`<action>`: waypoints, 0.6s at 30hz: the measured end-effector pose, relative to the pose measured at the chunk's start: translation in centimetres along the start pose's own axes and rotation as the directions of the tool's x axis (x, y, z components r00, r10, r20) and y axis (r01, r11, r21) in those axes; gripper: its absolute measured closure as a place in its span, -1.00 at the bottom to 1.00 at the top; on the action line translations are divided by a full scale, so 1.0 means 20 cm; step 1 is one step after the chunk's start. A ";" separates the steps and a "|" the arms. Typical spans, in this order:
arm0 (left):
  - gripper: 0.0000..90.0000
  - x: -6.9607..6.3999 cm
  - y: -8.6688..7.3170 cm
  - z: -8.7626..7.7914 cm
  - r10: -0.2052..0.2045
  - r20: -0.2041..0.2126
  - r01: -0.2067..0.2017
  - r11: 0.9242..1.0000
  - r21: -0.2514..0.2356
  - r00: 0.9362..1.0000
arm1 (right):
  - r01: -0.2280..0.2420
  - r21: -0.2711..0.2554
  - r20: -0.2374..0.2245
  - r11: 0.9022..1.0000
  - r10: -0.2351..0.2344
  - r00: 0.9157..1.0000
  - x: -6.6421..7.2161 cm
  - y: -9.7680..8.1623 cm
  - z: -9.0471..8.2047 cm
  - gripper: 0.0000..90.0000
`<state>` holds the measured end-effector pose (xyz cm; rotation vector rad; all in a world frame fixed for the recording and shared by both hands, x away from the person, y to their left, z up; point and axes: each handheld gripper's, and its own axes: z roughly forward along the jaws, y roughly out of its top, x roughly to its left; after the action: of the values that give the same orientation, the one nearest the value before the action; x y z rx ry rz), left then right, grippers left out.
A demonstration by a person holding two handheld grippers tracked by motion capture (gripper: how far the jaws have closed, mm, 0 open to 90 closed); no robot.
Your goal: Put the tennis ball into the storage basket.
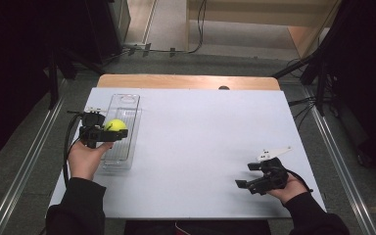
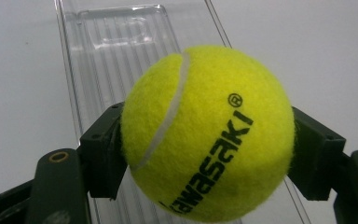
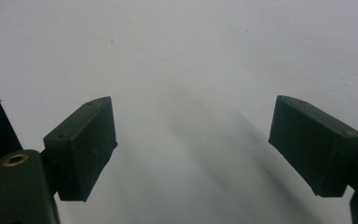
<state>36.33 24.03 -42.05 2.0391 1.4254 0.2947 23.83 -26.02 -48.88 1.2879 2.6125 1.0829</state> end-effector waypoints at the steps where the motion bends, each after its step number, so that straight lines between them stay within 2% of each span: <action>1: -0.41 0.00 0.00 0.00 0.000 -0.003 0.000 1.000 0.000 1.000 | -0.001 -0.001 0.000 1.000 0.001 1.000 0.00 0.00 0.00 -0.71; 7: -0.41 0.02 -0.01 0.03 -0.017 -0.003 0.017 1.000 0.006 1.000 | 0.002 -0.002 0.000 1.000 -0.002 1.000 0.00 0.00 0.00 -0.71; 18: -0.41 0.02 -0.02 0.07 -0.013 -0.008 0.013 0.999 0.031 1.000 | 0.001 -0.003 -0.001 1.000 -0.001 1.000 0.00 0.00 0.00 -0.71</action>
<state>36.91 24.03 -43.38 2.0551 1.4558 0.2762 23.83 -26.01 -48.89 1.2853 2.6105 1.0869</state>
